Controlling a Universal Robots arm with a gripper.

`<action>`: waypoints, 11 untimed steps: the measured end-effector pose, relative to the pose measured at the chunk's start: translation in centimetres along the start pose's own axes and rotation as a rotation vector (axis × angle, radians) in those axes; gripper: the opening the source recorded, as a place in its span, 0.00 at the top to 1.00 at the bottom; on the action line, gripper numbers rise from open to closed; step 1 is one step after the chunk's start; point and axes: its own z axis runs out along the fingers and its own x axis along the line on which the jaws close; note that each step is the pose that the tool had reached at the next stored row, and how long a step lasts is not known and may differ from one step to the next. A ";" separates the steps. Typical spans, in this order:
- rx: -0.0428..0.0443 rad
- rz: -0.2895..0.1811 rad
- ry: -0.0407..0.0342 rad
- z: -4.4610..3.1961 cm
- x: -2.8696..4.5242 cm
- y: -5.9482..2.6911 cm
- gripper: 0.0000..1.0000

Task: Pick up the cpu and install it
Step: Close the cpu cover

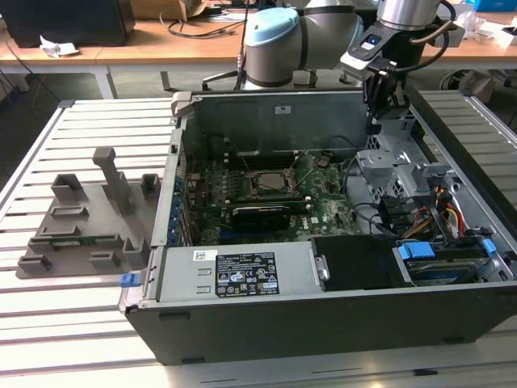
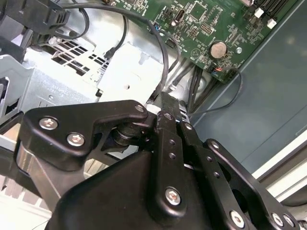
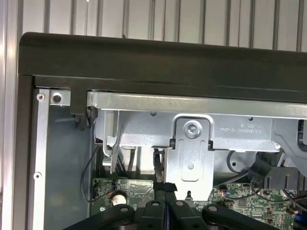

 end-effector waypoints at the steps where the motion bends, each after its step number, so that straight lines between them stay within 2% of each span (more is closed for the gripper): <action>1: 0.0000 0.000 0.0000 0.00 -0.01 0.13 0.89; 11: 0.0008 0.000 0.0000 -0.01 -0.09 2.18 0.89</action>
